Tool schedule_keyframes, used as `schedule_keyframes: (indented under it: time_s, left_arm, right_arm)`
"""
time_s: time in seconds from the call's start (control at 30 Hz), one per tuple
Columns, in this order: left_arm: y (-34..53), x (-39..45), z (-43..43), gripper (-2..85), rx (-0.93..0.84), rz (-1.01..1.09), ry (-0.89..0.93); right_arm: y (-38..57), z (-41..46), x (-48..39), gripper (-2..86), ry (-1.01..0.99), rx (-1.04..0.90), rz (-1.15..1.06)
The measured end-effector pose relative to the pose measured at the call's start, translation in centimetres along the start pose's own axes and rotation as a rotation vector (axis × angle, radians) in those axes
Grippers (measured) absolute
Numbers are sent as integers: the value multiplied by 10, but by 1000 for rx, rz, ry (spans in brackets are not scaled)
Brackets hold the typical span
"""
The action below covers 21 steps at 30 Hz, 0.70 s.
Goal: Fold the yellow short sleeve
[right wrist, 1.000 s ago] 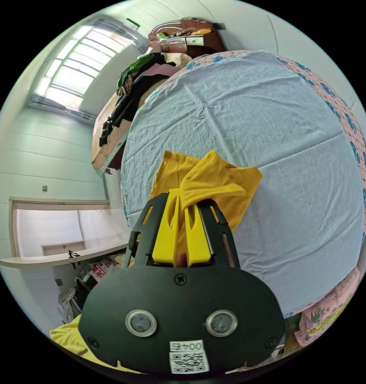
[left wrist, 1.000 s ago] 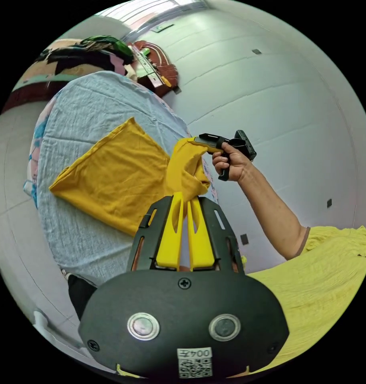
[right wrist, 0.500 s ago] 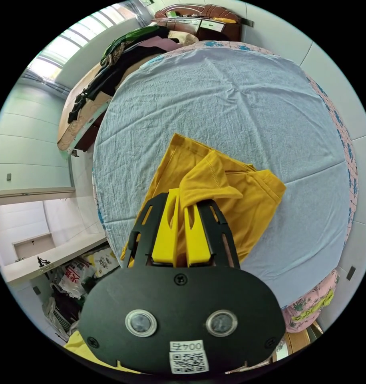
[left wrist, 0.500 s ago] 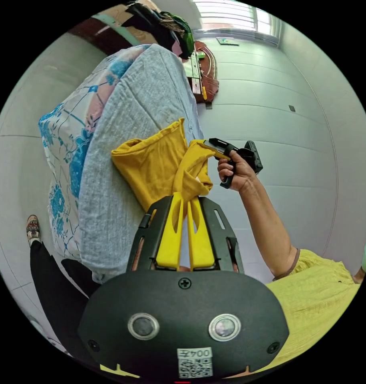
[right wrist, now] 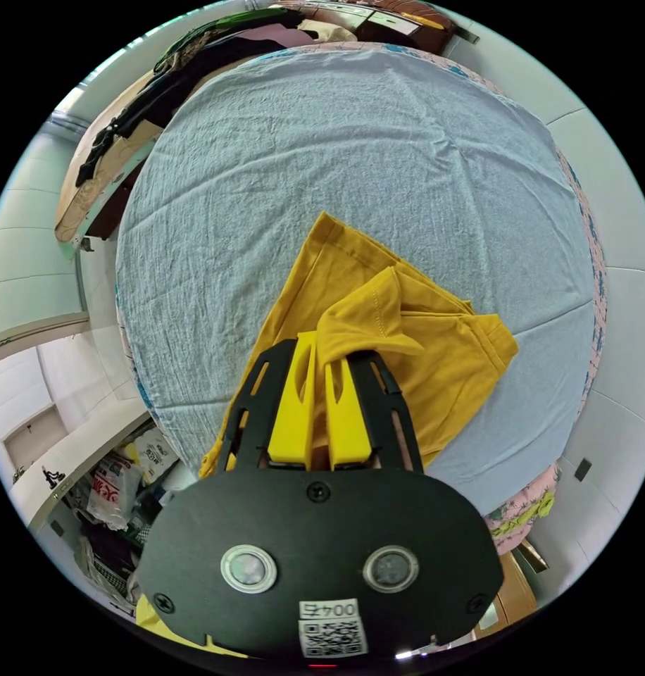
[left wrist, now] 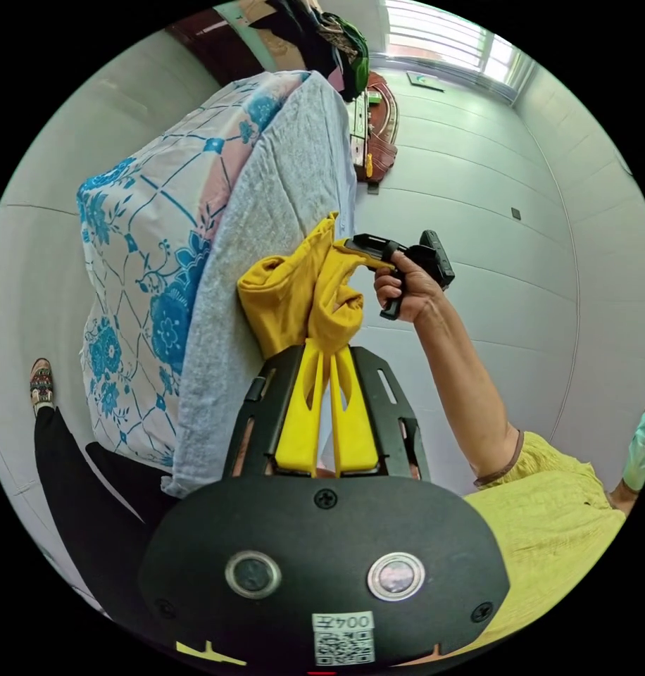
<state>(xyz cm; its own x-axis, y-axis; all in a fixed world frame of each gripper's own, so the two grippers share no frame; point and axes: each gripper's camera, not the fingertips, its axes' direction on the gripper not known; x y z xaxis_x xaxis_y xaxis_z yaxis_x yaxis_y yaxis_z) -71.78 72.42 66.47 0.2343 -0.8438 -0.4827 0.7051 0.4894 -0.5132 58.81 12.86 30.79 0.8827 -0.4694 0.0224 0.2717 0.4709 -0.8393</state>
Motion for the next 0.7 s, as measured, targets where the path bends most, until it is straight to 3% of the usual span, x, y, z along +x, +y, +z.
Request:
schedule_keyframes:
  time_s: [0.3,0.43,0.7]
  left_arm:
    - [-21,0,-23,14,-24,58,15]
    - [-32,-27,-36,13,11,-39,3]
    - [-40,-48,-49,16,17,-147,62]
  right_arm:
    - [-12,10,-31,-4,41,-6,11]
    - [-19,23,-49,10,92,-36,-7]
    - [-32,39,-114,74,464,-222,-224]
